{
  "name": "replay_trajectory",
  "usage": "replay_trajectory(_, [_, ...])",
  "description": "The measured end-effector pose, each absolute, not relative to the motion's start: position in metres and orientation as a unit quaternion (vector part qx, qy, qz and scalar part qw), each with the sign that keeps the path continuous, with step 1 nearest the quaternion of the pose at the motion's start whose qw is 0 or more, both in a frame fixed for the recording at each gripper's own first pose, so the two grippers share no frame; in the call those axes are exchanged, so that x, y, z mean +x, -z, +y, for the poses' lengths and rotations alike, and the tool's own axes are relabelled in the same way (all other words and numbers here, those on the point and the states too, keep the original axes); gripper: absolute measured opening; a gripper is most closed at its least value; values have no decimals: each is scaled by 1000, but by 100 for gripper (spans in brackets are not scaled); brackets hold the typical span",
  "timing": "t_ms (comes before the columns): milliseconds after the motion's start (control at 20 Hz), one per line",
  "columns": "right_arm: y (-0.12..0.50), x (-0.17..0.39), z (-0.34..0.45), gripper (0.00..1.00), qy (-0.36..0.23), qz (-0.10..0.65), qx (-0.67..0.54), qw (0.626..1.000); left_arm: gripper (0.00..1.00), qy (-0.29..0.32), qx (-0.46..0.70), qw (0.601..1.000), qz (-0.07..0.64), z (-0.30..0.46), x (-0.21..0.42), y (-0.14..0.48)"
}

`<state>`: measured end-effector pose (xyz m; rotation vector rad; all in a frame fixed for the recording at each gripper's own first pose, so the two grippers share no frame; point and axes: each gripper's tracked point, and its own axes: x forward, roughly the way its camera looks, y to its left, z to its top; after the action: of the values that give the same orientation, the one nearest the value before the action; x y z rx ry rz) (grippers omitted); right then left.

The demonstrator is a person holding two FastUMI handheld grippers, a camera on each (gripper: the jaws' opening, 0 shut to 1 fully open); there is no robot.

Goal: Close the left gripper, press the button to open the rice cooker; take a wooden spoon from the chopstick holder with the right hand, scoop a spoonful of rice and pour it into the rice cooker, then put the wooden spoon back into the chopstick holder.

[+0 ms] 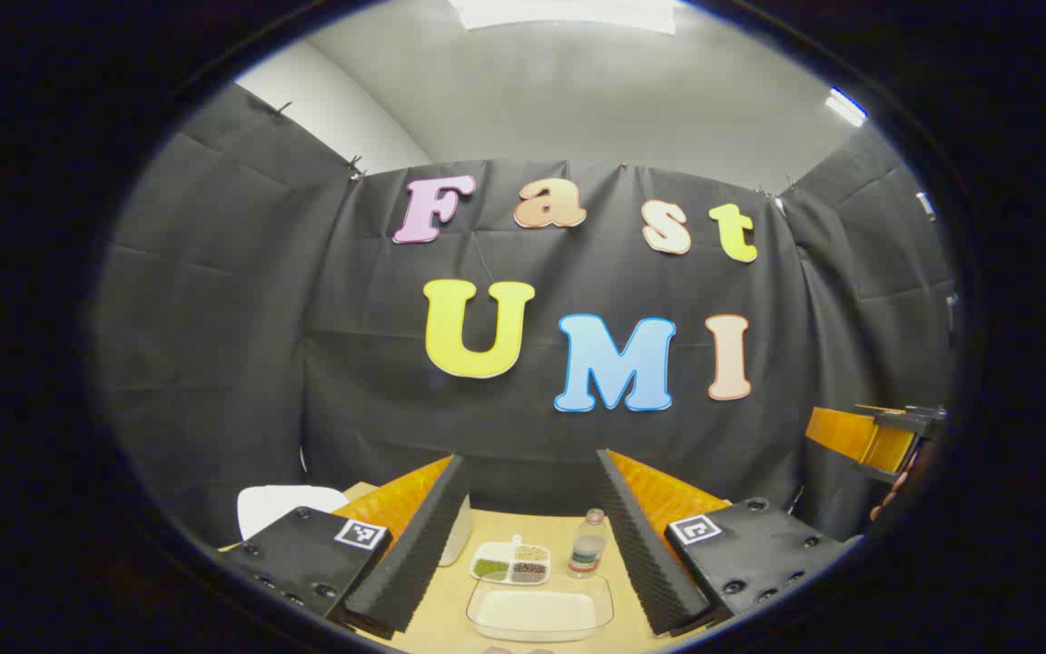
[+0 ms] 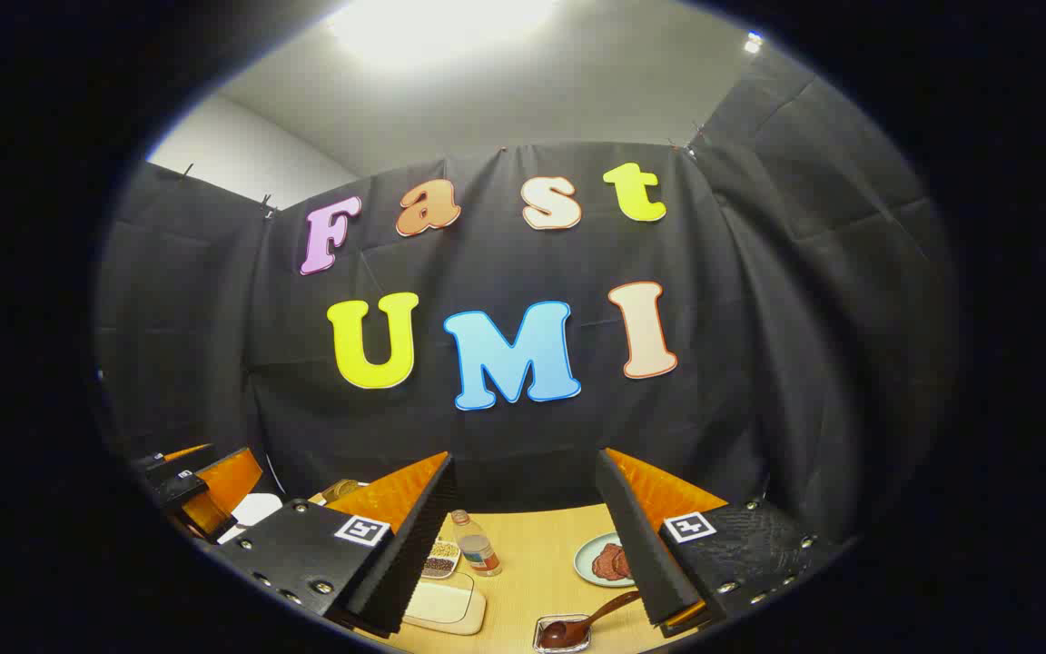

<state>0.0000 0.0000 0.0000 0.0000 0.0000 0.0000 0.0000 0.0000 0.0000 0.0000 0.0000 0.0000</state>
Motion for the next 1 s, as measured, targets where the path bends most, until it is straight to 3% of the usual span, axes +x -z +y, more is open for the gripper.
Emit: replay_trajectory(1000, [14,5,22,94,-13,11,-13,1000,97,-23,0,1000,19,53,-6,25])
